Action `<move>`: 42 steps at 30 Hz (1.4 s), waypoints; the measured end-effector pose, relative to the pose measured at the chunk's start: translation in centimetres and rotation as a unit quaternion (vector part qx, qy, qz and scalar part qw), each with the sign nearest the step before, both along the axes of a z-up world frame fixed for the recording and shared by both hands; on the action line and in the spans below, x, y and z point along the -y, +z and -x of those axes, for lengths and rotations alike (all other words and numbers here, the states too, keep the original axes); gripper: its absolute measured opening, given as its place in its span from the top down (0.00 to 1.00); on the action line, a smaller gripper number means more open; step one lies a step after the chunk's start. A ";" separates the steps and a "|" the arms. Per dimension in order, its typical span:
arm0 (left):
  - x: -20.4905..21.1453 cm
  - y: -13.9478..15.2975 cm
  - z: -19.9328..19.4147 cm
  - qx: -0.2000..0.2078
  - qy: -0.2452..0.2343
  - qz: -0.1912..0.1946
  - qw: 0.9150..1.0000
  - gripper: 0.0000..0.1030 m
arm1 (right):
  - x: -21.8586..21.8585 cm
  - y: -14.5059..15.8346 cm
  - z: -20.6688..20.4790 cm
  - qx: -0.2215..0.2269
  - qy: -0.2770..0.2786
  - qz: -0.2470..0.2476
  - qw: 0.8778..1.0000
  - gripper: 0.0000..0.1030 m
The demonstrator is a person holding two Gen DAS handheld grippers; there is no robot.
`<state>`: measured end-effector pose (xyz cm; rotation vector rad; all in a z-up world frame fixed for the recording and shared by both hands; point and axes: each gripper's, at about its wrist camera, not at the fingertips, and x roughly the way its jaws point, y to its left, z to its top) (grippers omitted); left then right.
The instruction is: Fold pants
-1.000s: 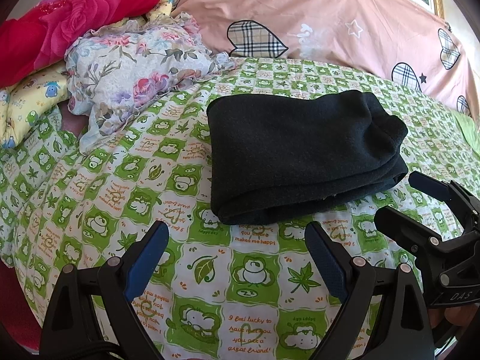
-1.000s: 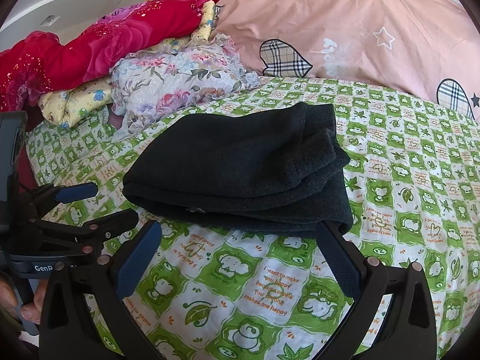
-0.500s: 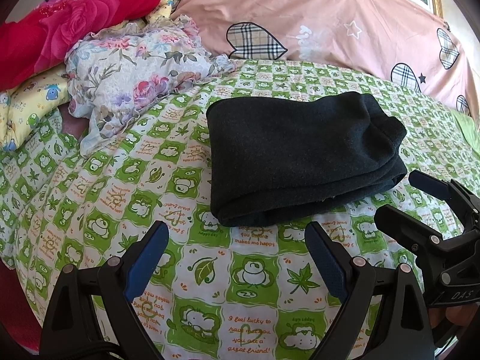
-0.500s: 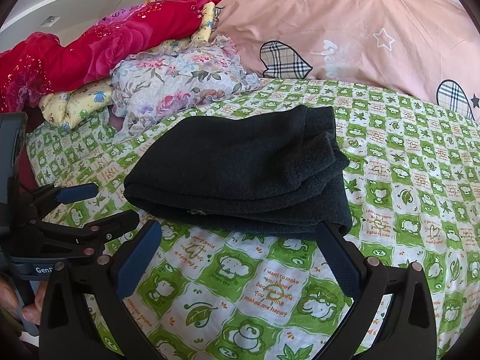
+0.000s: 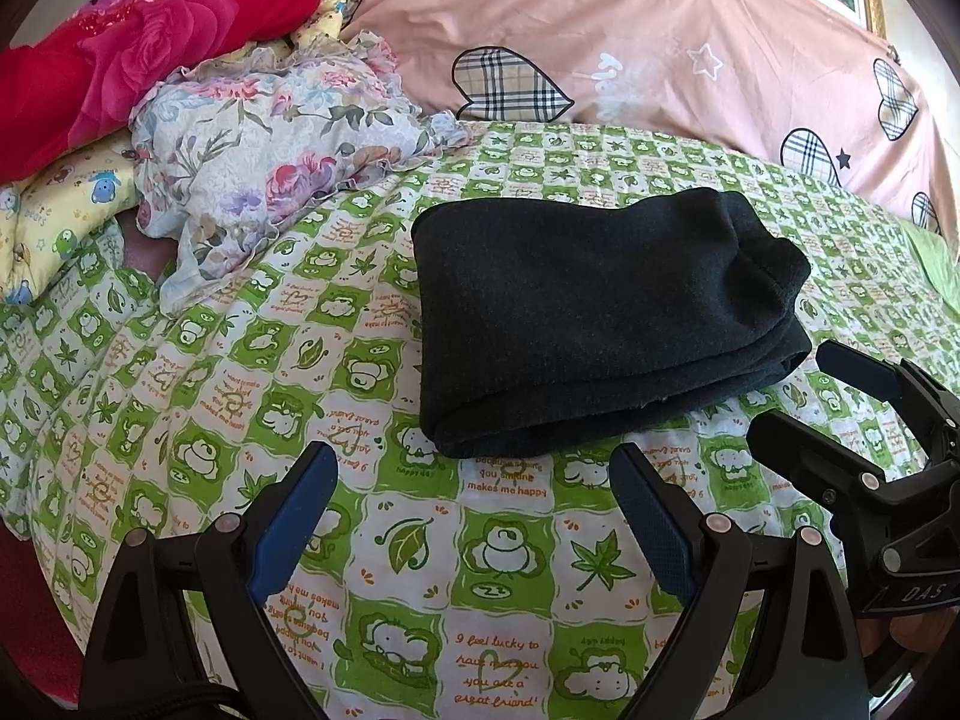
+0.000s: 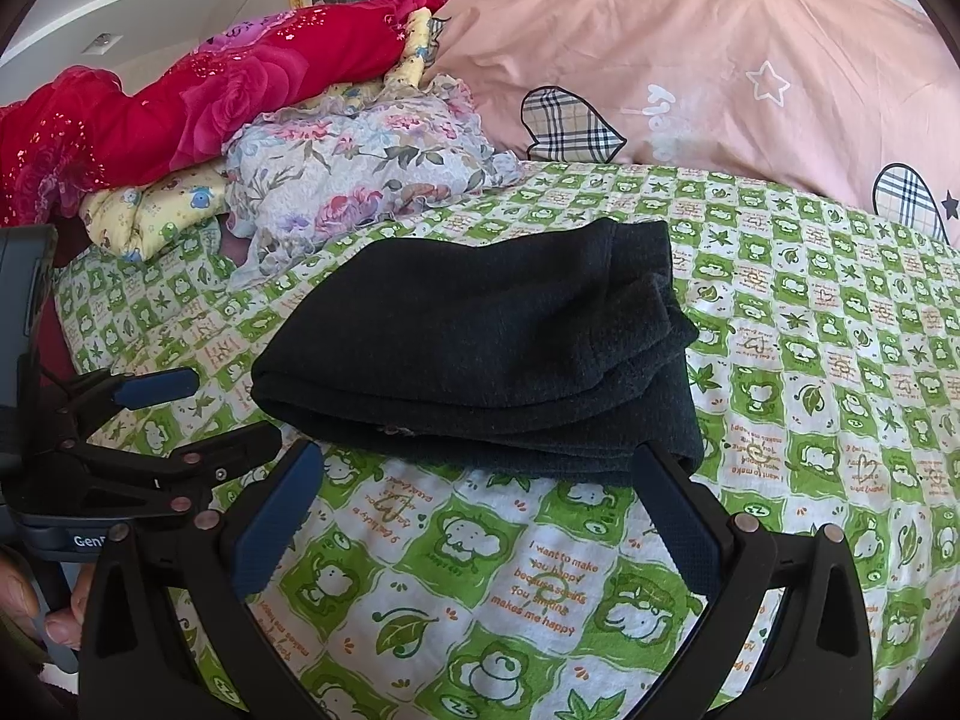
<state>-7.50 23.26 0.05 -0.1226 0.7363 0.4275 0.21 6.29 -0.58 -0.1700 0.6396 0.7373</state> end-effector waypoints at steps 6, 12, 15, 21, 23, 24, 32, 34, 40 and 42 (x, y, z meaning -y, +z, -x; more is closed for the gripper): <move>0.1 0.1 0.0 0.001 0.000 -0.002 1.000 0.10 | 0.1 0.4 0.1 0.002 0.000 -0.002 1.000 0.01; -0.4 0.5 -0.3 0.005 -0.005 0.007 1.000 0.10 | 0.2 1.0 0.2 0.008 -0.001 -0.005 1.000 0.01; -0.6 0.8 -0.5 0.007 -0.006 0.010 1.000 0.10 | 0.3 1.2 0.1 0.010 -0.002 -0.008 1.000 0.01; -0.8 1.2 -1.1 0.004 -0.008 0.012 1.000 0.11 | 0.6 1.6 -0.2 0.012 -0.006 -0.011 1.000 0.01; -0.9 1.3 -1.2 0.004 -0.008 0.015 1.000 0.11 | 0.8 1.7 -0.3 0.012 -0.009 -0.012 1.000 0.01; -1.0 1.3 -1.3 0.004 -0.008 0.018 1.000 0.11 | 0.9 1.8 -0.4 0.012 -0.010 -0.012 1.000 0.01; -1.1 2.0 -1.8 0.006 -0.007 0.019 1.000 0.12 | 1.2 2.2 -1.1 0.012 -0.018 -0.014 1.000 0.01; -1.1 2.0 -1.9 0.006 -0.007 0.021 1.000 0.12 | 1.1 2.2 -1.2 0.011 -0.019 -0.013 1.000 0.01; -1.0 2.0 -2.1 0.003 -0.009 0.019 1.000 0.12 | 1.1 2.1 -1.5 0.009 -0.019 -0.012 1.000 0.01; -1.0 2.0 -2.2 0.002 -0.009 0.021 1.000 0.12 | 1.1 2.1 -1.6 0.007 -0.020 -0.013 1.000 0.01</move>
